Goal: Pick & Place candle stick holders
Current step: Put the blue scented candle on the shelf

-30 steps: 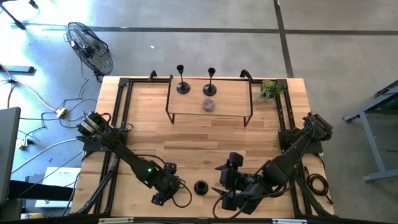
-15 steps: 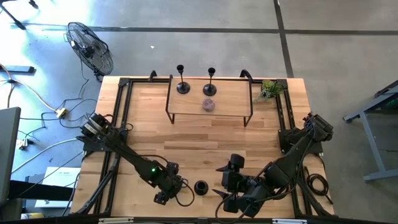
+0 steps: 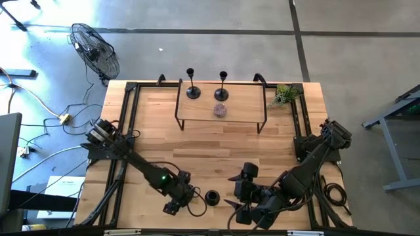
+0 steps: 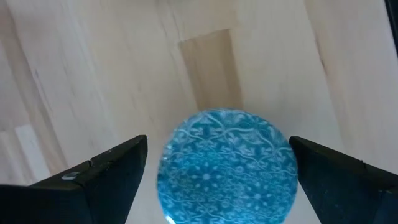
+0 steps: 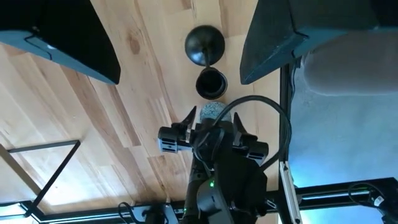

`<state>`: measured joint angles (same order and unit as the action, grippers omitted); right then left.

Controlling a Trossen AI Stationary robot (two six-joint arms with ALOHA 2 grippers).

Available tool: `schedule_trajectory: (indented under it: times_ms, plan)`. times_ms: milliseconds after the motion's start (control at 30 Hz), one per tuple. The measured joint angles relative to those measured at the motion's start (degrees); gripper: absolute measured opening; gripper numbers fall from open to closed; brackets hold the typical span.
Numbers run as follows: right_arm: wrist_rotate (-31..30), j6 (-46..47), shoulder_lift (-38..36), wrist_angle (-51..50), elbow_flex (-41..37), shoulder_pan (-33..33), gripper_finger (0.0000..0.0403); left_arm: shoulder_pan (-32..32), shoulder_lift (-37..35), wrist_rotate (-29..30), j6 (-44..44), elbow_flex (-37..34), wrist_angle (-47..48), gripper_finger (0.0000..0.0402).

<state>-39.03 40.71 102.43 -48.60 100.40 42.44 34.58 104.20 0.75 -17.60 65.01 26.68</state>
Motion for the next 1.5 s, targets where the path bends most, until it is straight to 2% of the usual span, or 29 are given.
schedule_trajectory:
  times_ms: [700,800,1000,1333,1500]
  plan:
    - [-0.45,0.87,0.00,0.00,-0.04,0.74,0.0327,-0.15,0.44,-2.77,-1.79,-2.47,-4.54,0.0380]
    - [-0.45,0.87,0.00,0.00,-0.04,0.74,0.0327,-0.15,0.46,-2.33,-2.14,-2.47,-4.42,0.0361]
    - [-0.45,0.87,0.00,0.00,-0.04,0.74,0.0327,-0.17,0.50,-1.99,-2.41,-2.51,-4.57,0.0288]
    - [-0.27,0.87,0.00,0.00,-0.04,0.74,0.0327,-0.15,0.50,-2.83,-3.35,-2.47,-4.51,0.0288]
    - [-0.25,0.87,0.00,0.00,-0.04,0.74,0.0327,-0.09,0.65,-3.48,-3.73,-0.43,0.84,0.0288]
